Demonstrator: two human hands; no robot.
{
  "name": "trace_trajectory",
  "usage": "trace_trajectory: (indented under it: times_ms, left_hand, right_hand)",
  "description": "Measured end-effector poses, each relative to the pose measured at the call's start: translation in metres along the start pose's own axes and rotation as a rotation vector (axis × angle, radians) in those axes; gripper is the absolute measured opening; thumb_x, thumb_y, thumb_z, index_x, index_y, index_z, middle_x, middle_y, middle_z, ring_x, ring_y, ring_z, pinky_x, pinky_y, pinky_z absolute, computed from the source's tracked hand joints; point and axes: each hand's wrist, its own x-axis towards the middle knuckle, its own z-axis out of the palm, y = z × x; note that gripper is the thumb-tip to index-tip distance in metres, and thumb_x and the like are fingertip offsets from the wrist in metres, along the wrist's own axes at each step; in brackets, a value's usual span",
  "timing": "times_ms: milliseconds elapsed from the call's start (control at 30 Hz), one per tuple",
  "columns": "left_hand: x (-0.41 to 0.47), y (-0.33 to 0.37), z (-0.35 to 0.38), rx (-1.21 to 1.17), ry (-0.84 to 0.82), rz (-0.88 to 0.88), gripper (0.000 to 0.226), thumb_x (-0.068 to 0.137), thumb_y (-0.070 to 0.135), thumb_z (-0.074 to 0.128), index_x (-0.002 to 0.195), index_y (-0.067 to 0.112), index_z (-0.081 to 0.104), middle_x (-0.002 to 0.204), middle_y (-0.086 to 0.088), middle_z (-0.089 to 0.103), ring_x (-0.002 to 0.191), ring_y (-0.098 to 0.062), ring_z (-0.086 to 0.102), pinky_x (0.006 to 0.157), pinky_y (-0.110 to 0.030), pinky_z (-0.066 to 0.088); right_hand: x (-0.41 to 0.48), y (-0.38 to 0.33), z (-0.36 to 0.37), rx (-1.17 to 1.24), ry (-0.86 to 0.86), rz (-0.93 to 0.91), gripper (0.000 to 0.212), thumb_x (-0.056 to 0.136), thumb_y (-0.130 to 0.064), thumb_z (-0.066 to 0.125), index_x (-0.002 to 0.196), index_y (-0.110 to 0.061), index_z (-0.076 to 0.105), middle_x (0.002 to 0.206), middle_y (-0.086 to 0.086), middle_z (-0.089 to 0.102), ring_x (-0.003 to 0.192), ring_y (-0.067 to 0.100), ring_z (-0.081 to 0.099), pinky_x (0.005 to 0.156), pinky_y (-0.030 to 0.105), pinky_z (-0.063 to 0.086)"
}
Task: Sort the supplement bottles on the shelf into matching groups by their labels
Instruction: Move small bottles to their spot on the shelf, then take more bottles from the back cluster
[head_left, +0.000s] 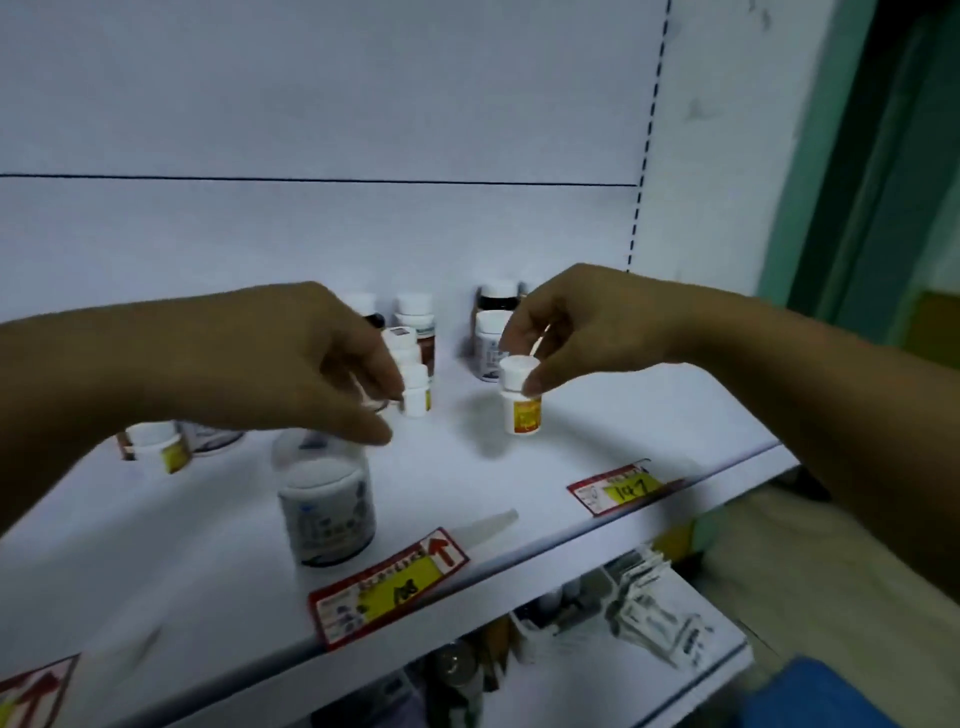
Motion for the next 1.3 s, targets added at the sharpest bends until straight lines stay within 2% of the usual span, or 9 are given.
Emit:
trace_trajectory:
  times_ms: [100, 267, 333, 467, 567, 767, 1000, 1100, 1300]
  left_hand:
    - [0.010, -0.005, 0.007, 0.026, -0.075, 0.013, 0.054, 0.031, 0.072, 0.060, 0.076, 0.044, 0.070, 0.079, 0.048, 0.060, 0.080, 0.018, 0.060, 0.070, -0.014, 0.053]
    - [0.015, -0.006, 0.009, -0.027, -0.068, 0.043, 0.049, 0.029, 0.069, 0.062, 0.070, 0.045, 0.070, 0.075, 0.046, 0.061, 0.069, 0.020, 0.060, 0.058, 0.004, 0.041]
    - [0.014, -0.011, 0.010, -0.025, -0.071, 0.034, 0.044, 0.034, 0.065, 0.066, 0.072, 0.043, 0.069, 0.075, 0.047, 0.060, 0.066, 0.020, 0.060, 0.056, 0.004, 0.040]
    - [0.003, -0.018, -0.001, 0.023, -0.021, 0.013, 0.039, 0.045, 0.066, 0.064, 0.076, 0.044, 0.068, 0.077, 0.048, 0.059, 0.077, 0.020, 0.059, 0.059, -0.004, 0.046]
    - [-0.017, -0.035, -0.023, 0.026, 0.053, -0.067, 0.051, 0.044, 0.074, 0.054, 0.082, 0.044, 0.069, 0.082, 0.040, 0.065, 0.079, 0.014, 0.061, 0.069, -0.013, 0.043]
    - [-0.081, -0.103, -0.090, 0.157, 0.147, -0.293, 0.022, 0.078, 0.046, 0.064, 0.097, 0.036, 0.068, 0.092, 0.019, 0.071, 0.090, 0.002, 0.064, 0.078, -0.016, 0.046]
    - [-0.151, -0.177, -0.145, 0.113, 0.291, -0.481, 0.021, 0.078, 0.042, 0.069, 0.097, 0.033, 0.069, 0.092, 0.017, 0.071, 0.088, -0.003, 0.065, 0.067, -0.017, 0.047]
    - [-0.169, -0.209, -0.153, 0.203, 0.202, -0.563, 0.028, 0.080, 0.036, 0.070, 0.107, 0.028, 0.066, 0.101, 0.011, 0.070, 0.093, -0.010, 0.065, 0.070, -0.016, 0.047]
    - [-0.198, -0.264, -0.150, 0.186, 0.032, -0.688, 0.039, 0.078, 0.032, 0.073, 0.116, 0.026, 0.063, 0.104, 0.007, 0.066, 0.091, -0.016, 0.063, 0.077, -0.028, 0.055]
  right_hand:
    - [-0.005, 0.032, 0.011, -0.158, -0.049, 0.056, 0.023, 0.070, -0.019, 0.078, 0.091, -0.026, 0.068, 0.090, -0.011, 0.069, 0.081, 0.015, 0.068, 0.069, 0.021, 0.053]
    - [-0.006, 0.053, 0.023, -0.184, -0.076, 0.097, 0.023, 0.069, -0.021, 0.078, 0.089, -0.027, 0.068, 0.082, -0.022, 0.064, 0.076, 0.007, 0.067, 0.067, 0.020, 0.052]
    - [-0.005, 0.055, 0.024, -0.228, -0.075, 0.088, 0.025, 0.070, -0.024, 0.078, 0.091, -0.029, 0.066, 0.083, -0.025, 0.061, 0.074, -0.002, 0.062, 0.065, 0.014, 0.048]
    - [-0.001, 0.046, 0.019, -0.258, -0.128, 0.105, 0.043, 0.070, -0.036, 0.076, 0.109, -0.028, 0.061, 0.104, -0.016, 0.062, 0.095, 0.005, 0.061, 0.083, 0.025, 0.051]
    - [0.012, 0.018, 0.018, -0.189, -0.033, 0.023, 0.049, 0.072, -0.046, 0.069, 0.117, -0.031, 0.057, 0.107, -0.020, 0.058, 0.105, 0.004, 0.056, 0.087, 0.017, 0.044]
    - [0.074, -0.095, 0.044, -0.172, -0.035, -0.275, 0.039, 0.070, -0.051, 0.063, 0.108, -0.044, 0.059, 0.100, -0.031, 0.056, 0.082, -0.029, 0.047, 0.069, -0.002, 0.041]
    - [0.139, -0.217, 0.085, -0.186, -0.163, -0.494, 0.022, 0.074, -0.046, 0.060, 0.094, -0.038, 0.065, 0.094, -0.020, 0.069, 0.091, -0.004, 0.062, 0.081, 0.020, 0.052]
    - [0.172, -0.253, 0.115, -0.259, -0.161, -0.540, 0.016, 0.081, -0.038, 0.061, 0.097, -0.037, 0.062, 0.098, -0.017, 0.067, 0.094, 0.003, 0.062, 0.082, 0.022, 0.049]
    - [0.228, -0.295, 0.185, -0.406, -0.146, -0.574, 0.035, 0.088, -0.026, 0.057, 0.123, -0.026, 0.056, 0.125, -0.005, 0.059, 0.105, 0.011, 0.056, 0.087, 0.024, 0.043]
